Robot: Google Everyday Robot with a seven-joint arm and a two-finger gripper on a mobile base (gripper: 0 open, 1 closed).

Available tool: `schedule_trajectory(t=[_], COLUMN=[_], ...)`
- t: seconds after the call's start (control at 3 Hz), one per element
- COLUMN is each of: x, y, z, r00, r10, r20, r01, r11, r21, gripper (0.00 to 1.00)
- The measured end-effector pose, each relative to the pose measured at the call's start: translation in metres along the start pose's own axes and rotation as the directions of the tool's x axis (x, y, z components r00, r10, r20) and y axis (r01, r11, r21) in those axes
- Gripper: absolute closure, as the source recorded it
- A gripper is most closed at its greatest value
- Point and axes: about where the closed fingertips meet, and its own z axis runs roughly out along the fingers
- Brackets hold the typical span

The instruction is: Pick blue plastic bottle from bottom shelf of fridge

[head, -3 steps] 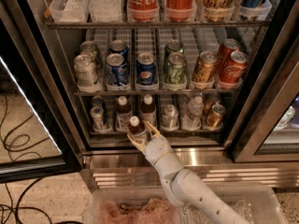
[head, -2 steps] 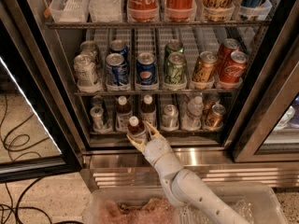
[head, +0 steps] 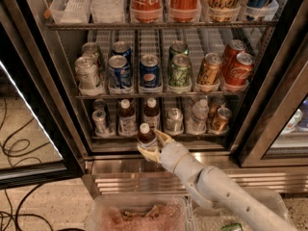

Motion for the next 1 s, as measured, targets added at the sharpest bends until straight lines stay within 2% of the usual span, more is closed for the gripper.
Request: schedule_trajectory(t=[0.33, 0.67, 1.0], x=[-0.027, -0.043, -0.046], y=[0.010, 0.035, 0.042], z=[-0.047, -0.080, -0.083], r00=[0.999, 1.000, 1.000], r10=[0.009, 0.012, 0.015], r20=[-0.045, -0.020, -0.009], r01=[-0.016, -0.017, -0.017], r11=[0.9866, 0.9643, 0.9559], r21=[-0.162, -0.264, -0.293], gripper=[1.00, 1.00, 1.00])
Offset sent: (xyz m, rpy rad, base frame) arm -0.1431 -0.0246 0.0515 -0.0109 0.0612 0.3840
